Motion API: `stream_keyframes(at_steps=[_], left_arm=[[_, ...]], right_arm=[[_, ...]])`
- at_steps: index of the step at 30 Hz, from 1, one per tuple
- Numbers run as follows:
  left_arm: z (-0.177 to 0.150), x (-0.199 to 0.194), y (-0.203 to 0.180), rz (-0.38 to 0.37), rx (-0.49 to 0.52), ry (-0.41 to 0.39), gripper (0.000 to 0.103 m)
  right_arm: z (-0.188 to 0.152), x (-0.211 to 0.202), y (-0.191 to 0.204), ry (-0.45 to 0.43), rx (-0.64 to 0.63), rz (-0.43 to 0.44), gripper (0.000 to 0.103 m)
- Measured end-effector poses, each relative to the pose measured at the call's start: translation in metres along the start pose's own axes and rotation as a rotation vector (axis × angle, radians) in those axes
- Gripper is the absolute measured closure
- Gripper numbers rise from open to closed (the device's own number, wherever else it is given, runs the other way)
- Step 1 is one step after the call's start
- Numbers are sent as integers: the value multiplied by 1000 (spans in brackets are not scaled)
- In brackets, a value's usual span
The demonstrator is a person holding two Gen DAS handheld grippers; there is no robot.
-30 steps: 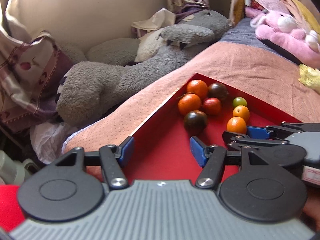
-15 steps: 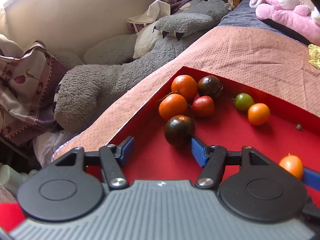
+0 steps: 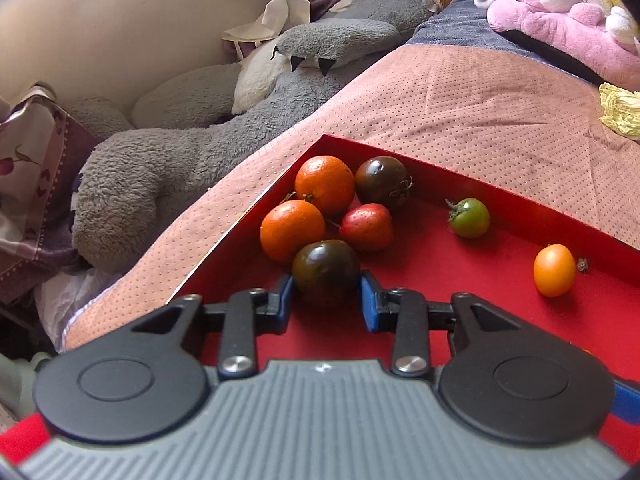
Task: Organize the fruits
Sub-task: 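Grasp the dark brown tomato in the tray with the left gripper, then carry the orange tomato onto the blue plate and open the right gripper while the left holds the dark tomato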
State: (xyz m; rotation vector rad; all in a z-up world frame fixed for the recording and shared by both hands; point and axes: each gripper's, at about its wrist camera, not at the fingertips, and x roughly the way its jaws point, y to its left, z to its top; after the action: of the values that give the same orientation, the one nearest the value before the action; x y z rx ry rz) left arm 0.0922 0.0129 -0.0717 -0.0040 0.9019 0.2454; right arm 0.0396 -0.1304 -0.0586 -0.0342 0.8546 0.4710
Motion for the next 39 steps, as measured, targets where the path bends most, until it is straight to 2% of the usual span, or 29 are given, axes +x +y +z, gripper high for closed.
stream_keyframes(at_steps=[17, 30, 39], left_arm=[[-11, -17, 4, -105, -17, 1, 67], [-31, -45, -14, -160, 74, -57, 67], [-37, -57, -29, -194, 126, -93, 67]], right_arm=[[-14, -30, -3, -32, 18, -33, 65], [-23, -53, -6, -39, 8, -113, 65], [-26, -63, -9, -44, 11, -127, 65]])
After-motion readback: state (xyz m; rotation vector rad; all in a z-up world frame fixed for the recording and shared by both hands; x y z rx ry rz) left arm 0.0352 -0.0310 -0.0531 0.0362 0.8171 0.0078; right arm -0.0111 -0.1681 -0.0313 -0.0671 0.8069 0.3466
